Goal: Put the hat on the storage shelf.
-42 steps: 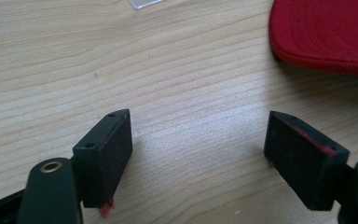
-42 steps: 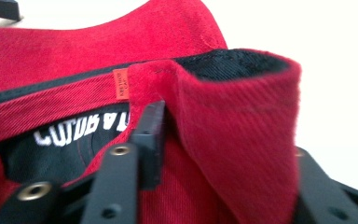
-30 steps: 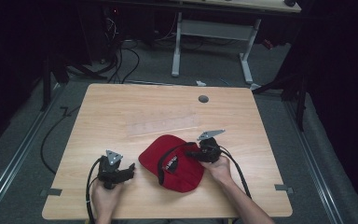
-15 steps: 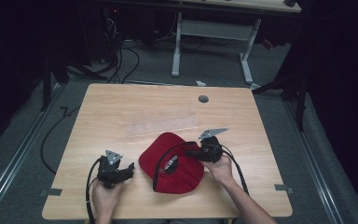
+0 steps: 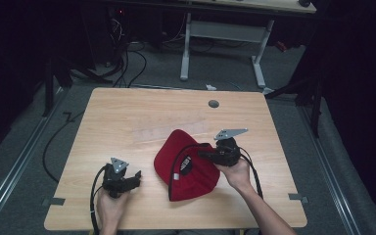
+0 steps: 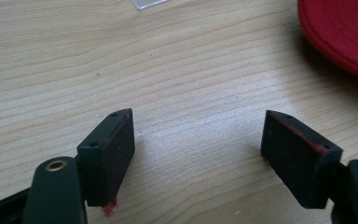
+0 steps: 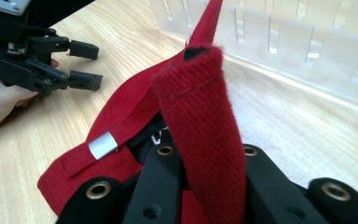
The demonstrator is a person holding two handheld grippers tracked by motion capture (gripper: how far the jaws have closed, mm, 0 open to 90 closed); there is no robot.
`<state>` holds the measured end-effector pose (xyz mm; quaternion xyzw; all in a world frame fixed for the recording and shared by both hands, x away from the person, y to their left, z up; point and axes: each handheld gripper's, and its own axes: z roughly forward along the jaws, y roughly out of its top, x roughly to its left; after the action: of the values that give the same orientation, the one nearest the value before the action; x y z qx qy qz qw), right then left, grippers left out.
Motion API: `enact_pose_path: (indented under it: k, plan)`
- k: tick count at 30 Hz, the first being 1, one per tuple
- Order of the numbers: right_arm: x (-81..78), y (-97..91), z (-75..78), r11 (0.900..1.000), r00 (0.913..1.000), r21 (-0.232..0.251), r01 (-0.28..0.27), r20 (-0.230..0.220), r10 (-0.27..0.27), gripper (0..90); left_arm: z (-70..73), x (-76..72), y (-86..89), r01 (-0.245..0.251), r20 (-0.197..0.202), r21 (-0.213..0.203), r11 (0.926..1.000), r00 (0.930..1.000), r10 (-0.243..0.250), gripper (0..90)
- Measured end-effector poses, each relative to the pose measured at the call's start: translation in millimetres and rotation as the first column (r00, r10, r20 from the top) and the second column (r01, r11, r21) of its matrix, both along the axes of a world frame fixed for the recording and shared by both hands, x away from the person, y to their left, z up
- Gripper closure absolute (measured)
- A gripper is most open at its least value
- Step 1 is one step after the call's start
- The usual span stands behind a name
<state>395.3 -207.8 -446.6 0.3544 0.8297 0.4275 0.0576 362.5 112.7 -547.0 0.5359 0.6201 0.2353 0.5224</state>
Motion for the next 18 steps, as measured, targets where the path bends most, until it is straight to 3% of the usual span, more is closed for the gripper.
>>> enact_pose_path:
  k: [2,8,14,18]
  plan:
    - [-0.8,0.3,2.7,1.0,1.0,-0.002,-0.002,0.005,0.002,85.9,0.1,0.0,-0.1,0.0,0.0,-0.002,1.0,1.0,0.0,25.9]
    - [-9.7,-6.0,31.5,1.0,0.9988,-0.006,-0.005,0.049,0.006,86.0,-0.1,0.3,-1.0,0.013,-0.007,-0.002,0.9999,0.9999,-0.013,22.7]
    - [-13.7,-10.6,46.3,0.9999,0.9986,-0.017,0.0,0.054,0.001,86.0,0.6,-2.4,-3.5,0.018,-0.009,-0.006,0.9998,0.9998,-0.018,23.4]
    - [-14.2,-14.8,58.0,0.9998,0.9986,-0.015,0.014,0.051,-0.013,86.0,6.2,-10.2,-10.6,0.064,0.032,-0.022,0.9977,0.9975,-0.064,23.9]
